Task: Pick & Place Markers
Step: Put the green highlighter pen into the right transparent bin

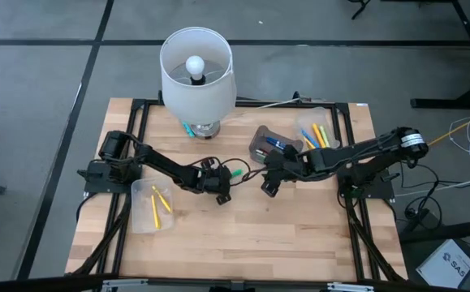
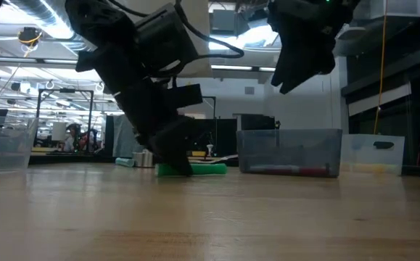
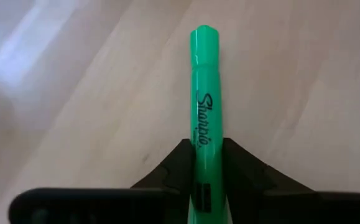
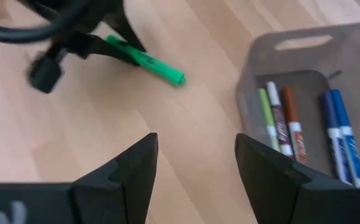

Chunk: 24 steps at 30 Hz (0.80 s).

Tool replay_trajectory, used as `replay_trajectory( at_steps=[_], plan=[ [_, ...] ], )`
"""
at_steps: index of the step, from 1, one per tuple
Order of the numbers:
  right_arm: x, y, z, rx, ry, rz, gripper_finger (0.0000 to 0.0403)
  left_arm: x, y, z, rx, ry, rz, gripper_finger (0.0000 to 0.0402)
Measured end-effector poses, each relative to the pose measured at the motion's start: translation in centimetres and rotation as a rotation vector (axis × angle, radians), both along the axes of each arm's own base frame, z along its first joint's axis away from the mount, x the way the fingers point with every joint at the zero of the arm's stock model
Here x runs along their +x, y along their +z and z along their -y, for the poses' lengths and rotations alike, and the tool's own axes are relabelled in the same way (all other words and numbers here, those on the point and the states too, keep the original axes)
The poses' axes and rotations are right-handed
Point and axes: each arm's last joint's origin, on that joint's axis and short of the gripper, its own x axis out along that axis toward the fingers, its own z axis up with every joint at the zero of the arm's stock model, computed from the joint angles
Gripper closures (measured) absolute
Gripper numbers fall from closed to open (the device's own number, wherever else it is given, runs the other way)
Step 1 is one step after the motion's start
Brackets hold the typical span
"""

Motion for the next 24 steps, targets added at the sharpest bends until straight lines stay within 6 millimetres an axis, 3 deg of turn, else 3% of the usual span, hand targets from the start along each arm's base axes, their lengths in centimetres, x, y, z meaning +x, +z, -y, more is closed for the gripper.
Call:
replay_trajectory(
  at_steps=[5, 11, 19, 24],
  plan=[
    [0.4, 0.3, -0.6, -0.007, 0.021, 0.058, 0.0189, -1.5, 1.1, 0.4, 0.076, -0.026, -0.041, 0.0341],
    [0.9, 0.9, -1.0, -0.075, 0.027, 0.136, 0.0189, -4.1, 3.4, 0.2, 0.086, 0.007, 0.081, 0.0341],
    [2.1, 1.7, -1.2, -0.102, 0.075, 0.262, 0.0189, -7.7, 6.5, 0.4, 0.075, -0.016, 0.431, 0.0341],
    [3.5, 1.3, -1.7, -0.115, 0.141, 0.311, 0.0189, -9.2, 7.7, 0.7, 0.073, -0.095, 0.671, 0.0341]
  ],
)
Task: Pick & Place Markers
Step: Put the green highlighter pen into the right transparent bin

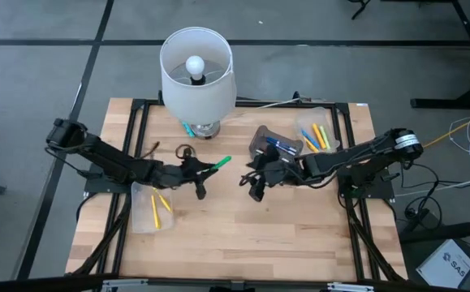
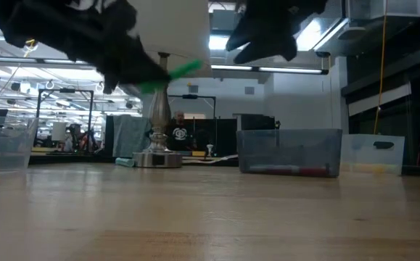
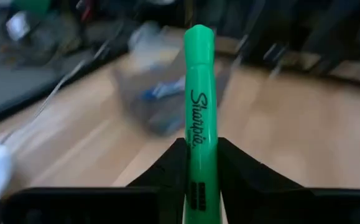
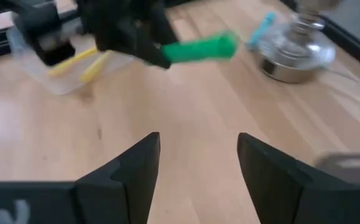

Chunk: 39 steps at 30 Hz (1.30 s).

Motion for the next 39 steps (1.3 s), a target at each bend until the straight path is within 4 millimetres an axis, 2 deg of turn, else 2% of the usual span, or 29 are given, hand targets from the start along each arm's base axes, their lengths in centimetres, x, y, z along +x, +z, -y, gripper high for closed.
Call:
replay_trajectory(
  at_steps=[7, 13, 19, 25, 29, 37, 39],
  plan=[
    [2.7, -0.7, -0.9, -0.025, 0.156, 0.129, 0.0189, -0.2, 1.4, 0.0, -0.034, -0.211, 0.224, 0.0341],
    [4.0, -1.1, -1.2, -0.071, 0.194, 0.211, 0.0189, -0.1, 1.6, -0.1, -0.039, -0.308, 0.239, 0.0341],
    [4.5, -1.2, -1.5, -0.04, 0.252, 0.255, 0.0189, -0.1, 1.5, 0.2, -0.037, -0.405, 0.223, 0.0341],
    [4.6, -0.8, -1.6, -0.032, 0.261, 0.292, 0.0193, -0.1, 1.0, 0.3, -0.044, -0.427, 0.178, 0.0341],
    [4.6, -0.9, -1.6, -0.031, 0.259, 0.29, 0.0221, -0.1, 1.1, 0.3, -0.045, -0.429, 0.187, 0.0341],
    [4.6, -0.9, -1.5, -0.03, 0.26, 0.29, 0.0324, -0.1, 1.1, 0.4, -0.043, -0.436, 0.187, 0.0336],
    [4.6, -0.8, -1.6, -0.031, 0.262, 0.29, 0.0334, -0.1, 1.1, 0.4, -0.043, -0.44, 0.187, 0.0328]
  ],
)
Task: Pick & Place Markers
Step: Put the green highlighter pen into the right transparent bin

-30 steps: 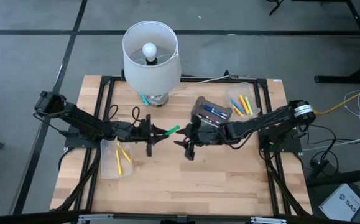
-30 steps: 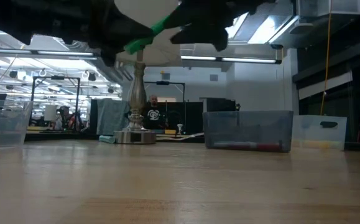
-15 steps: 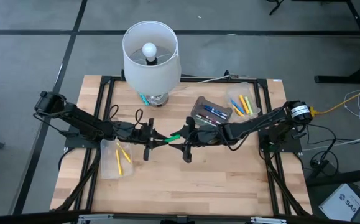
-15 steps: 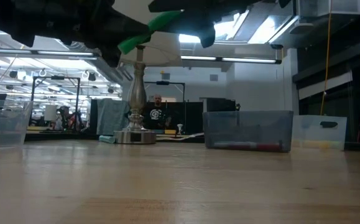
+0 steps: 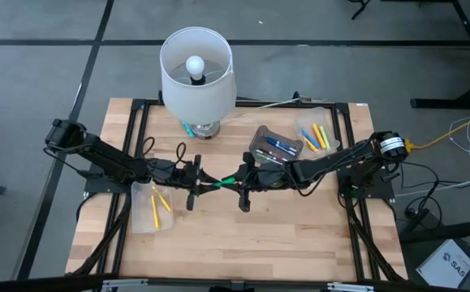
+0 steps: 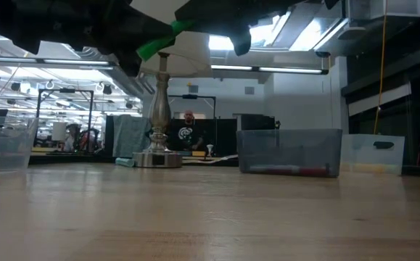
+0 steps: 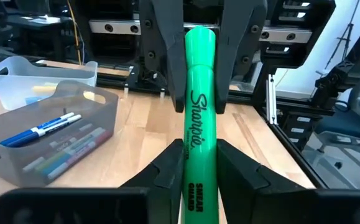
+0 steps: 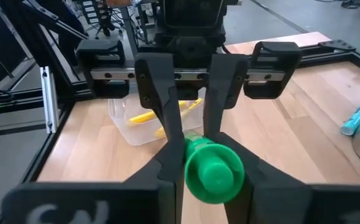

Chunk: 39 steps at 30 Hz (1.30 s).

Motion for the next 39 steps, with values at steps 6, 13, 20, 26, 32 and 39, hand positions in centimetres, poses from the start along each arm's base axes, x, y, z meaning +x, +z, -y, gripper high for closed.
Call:
replay_trajectory(
  at_steps=[6, 13, 20, 26, 32, 39],
  plan=[
    [0.0, -0.1, 0.0, -0.005, -0.004, -0.007, 0.0334, 0.0, 0.0, -0.1, -0.013, 0.015, 0.0, 0.0298],
    [-0.1, -0.2, 0.0, 0.002, -0.007, -0.022, 0.0334, 0.1, -0.2, -0.4, -0.072, 0.014, -0.028, 0.0265],
    [-0.4, -1.2, 0.1, 0.054, -0.029, -0.12, 0.0334, 0.1, -0.4, -0.6, -0.054, -0.05, -0.044, 0.0216],
    [-1.0, -2.4, 0.2, 0.108, -0.072, -0.256, 0.0334, 0.1, -0.4, -0.6, -0.005, -0.05, -0.043, 0.019],
    [-1.7, -2.6, 1.0, 0.125, -0.171, -0.451, 0.0334, 0.1, -0.7, -0.6, 0.008, -0.051, -0.074, 0.019],
    [-2.7, -0.3, 2.0, 0.039, -0.366, -0.613, 0.0334, 0.0, -1.1, -0.6, 0.015, -0.049, -0.121, 0.0193]
  ],
)
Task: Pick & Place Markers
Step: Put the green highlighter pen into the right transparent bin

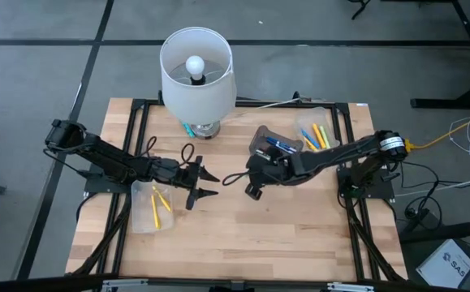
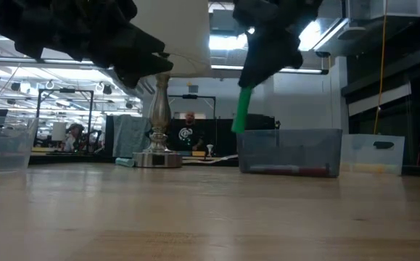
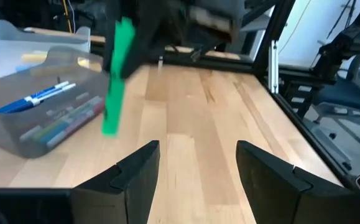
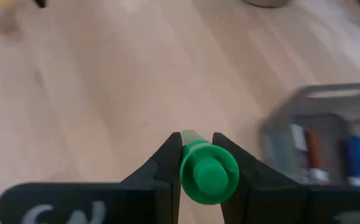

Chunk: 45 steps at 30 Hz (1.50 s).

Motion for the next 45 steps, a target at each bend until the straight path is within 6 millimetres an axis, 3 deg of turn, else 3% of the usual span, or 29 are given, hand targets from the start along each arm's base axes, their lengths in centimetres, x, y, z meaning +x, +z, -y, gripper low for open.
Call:
replay_trajectory(
  at_steps=[11, 22, 32, 45],
  plan=[
    [-0.5, 4.3, 0.6, -0.069, -0.067, -0.043, 0.0334, -0.1, -0.5, 0.0, 0.009, 0.001, -0.048, 0.0193],
    [-0.1, 6.5, 1.7, -0.087, -0.091, 0.002, 0.0334, -0.1, -0.5, 0.0, 0.009, 0.001, -0.048, 0.019],
    [-0.3, 6.4, 3.2, -0.101, -0.144, -0.039, 0.0334, -0.1, -0.5, 0.0, 0.009, 0.001, -0.048, 0.0193],
    [-3.1, 5.5, 6.1, -0.132, -0.388, -0.269, 0.0334, -0.1, -0.5, 0.0, 0.009, 0.0, -0.048, 0.0194]
  ],
)
